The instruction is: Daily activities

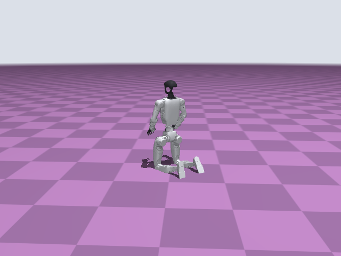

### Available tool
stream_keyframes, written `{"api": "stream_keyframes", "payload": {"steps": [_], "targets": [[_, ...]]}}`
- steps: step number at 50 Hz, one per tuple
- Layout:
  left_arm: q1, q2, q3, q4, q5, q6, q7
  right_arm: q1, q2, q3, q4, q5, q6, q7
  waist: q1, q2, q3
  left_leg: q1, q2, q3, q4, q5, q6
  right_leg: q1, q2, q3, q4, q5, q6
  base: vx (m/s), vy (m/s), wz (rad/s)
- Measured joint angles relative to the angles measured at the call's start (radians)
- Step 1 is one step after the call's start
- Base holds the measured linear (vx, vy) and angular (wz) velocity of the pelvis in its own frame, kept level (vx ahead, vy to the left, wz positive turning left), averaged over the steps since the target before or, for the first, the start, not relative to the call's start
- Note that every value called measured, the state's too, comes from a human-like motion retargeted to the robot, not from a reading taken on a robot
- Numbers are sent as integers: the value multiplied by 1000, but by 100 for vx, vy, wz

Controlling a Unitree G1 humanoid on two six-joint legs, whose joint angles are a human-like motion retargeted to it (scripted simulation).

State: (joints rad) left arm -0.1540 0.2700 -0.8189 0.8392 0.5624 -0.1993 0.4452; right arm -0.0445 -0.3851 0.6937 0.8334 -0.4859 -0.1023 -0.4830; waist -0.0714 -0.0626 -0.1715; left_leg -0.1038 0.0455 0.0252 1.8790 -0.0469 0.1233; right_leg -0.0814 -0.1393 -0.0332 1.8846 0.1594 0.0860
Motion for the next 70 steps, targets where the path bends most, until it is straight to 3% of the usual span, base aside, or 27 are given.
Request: {"api": "stream_keyframes", "payload": {"steps": [70], "targets": [[68,117,29,-36,-67,-7,9,-28,96,-34,-57,41,2,-3,9,-3,-11,-15,-91,46,-24,96,-86,-60,-127,41,44,-89,-85,0,0,0]]}}
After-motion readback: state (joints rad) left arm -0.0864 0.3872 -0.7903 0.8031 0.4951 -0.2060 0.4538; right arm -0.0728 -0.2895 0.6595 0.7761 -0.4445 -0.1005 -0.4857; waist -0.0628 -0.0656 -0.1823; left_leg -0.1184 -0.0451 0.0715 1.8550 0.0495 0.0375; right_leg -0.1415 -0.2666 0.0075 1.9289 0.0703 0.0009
